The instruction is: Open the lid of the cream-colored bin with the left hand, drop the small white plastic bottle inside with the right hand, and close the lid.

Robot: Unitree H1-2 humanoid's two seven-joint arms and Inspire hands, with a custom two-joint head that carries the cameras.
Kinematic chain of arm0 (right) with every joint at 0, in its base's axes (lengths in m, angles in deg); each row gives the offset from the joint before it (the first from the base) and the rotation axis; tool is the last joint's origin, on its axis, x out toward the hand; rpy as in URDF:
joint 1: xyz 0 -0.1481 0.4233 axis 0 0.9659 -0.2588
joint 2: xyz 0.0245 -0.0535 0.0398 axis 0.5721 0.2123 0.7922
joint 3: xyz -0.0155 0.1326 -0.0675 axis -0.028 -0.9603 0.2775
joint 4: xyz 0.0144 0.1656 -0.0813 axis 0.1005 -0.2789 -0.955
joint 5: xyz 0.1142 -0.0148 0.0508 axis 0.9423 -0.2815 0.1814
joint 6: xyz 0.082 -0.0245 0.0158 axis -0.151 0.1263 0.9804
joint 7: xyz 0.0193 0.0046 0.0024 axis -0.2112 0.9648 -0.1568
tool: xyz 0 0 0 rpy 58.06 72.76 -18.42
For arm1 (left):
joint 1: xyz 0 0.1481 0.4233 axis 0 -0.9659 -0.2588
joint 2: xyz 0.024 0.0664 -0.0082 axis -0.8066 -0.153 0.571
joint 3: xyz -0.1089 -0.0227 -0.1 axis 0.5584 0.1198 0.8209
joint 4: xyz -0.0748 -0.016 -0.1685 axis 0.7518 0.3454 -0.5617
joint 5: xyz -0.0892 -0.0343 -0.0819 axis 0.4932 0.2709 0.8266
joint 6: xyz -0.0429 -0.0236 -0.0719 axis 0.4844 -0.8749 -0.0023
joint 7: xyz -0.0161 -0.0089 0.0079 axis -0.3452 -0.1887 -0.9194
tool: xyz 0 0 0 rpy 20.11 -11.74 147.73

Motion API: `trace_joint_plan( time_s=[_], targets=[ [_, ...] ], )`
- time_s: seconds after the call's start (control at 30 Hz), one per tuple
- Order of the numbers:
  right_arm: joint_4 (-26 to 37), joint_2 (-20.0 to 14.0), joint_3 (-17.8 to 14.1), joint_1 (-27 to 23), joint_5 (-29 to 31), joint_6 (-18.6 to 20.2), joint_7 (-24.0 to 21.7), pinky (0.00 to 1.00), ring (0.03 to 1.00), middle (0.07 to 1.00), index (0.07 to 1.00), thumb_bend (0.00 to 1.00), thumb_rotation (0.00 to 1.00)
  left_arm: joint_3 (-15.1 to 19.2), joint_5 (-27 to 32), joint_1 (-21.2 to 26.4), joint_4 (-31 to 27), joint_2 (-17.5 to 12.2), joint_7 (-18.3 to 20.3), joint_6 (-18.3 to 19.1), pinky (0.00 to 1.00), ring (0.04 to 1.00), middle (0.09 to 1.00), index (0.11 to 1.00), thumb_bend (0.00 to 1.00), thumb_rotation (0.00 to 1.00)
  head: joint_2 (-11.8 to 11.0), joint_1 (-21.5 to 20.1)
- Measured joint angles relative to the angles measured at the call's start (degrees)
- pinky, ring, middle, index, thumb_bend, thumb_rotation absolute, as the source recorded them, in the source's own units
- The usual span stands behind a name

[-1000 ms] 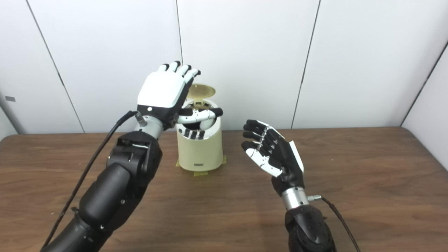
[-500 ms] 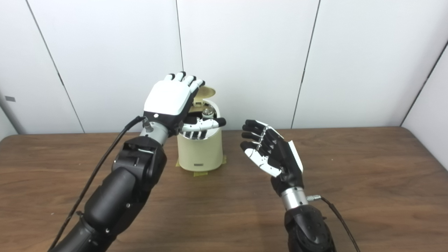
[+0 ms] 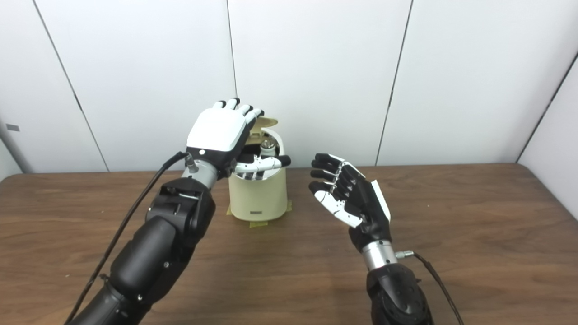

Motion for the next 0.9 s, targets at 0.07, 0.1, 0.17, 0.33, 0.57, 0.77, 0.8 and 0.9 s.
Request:
trace_joint_plan(
  time_s=[0.07, 0.1, 0.17, 0.33, 0.57, 0.77, 0.8, 0.9],
  targets=[
    [0.0, 0.08, 0.01, 0.02, 0.0, 0.21, 0.0, 0.62, 0.72, 0.734, 0.716, 0.28, 0.23, 0.0, 0.0, -0.01, -0.01, 0.03, 0.0, 0.0, 1.0, 1.0, 0.933, 0.917, 0.82, 1.0, 0.26, 0.0],
    [0.0, 0.14, 0.0, 0.02, 0.0, 0.22, 0.0, 0.62, 0.719, 0.734, 0.717, 0.28, 0.23, 0.0, -0.01, -0.01, -0.03, 0.03, 0.01, 0.0, 1.0, 1.0, 0.912, 0.897, 0.82, 1.0, 0.44, 0.0],
    [0.02, 0.19, 0.01, 0.01, -0.03, 0.26, 0.0, 0.62, 0.718, 0.733, 0.716, 0.28, 0.23, 0.0, -0.02, -0.01, -0.18, 0.03, 0.01, -0.01, 1.0, 1.0, 0.885, 0.867, 0.82, 1.0, 0.53, 0.0],
    [0.16, 0.25, 0.02, 0.01, -0.12, 0.41, 0.01, 0.62, 0.72, 0.734, 0.716, 0.28, 0.24, 0.01, -0.01, -0.53, -1.26, 0.03, 0.06, -0.01, 1.0, 1.0, 0.883, 0.863, 0.82, 1.0, 0.79, -0.09],
    [0.21, 0.56, 0.05, 0.01, 0.02, 0.46, 0.0, 0.62, 0.717, 0.73, 0.712, 0.29, 0.22, 0.01, -0.04, -2.09, -2.12, -0.04, 0.75, 0.0, 1.0, 1.0, 0.881, 0.868, 0.83, 1.0, 1.58, -0.26],
    [0.78, 0.74, 0.01, 0.01, 0.02, 0.57, 0.07, 0.62, 0.718, 0.733, 0.716, 0.3, 0.22, -0.05, -0.09, -2.87, -2.39, -0.06, 0.34, -0.43, 1.0, 1.0, 0.875, 0.861, 0.82, 1.0, 2.02, -0.44],
    [0.82, 0.75, 0.02, 0.01, 0.01, 0.6, 0.1, 0.62, 0.718, 0.733, 0.715, 0.3, 0.23, -0.05, -0.09, -3.2, -2.39, -0.05, -0.14, -0.54, 1.0, 1.0, 0.873, 0.858, 0.81, 1.0, 2.02, -0.44],
    [1.41, 0.76, 0.05, 0.04, -0.24, 0.97, 0.21, 0.62, 0.72, 0.734, 0.715, 0.29, 0.25, -0.14, -0.09, -4.44, -2.35, -0.05, -0.68, -1.13, 1.0, 1.0, 0.871, 0.855, 0.82, 1.0, 2.37, -0.53]
  ],
)
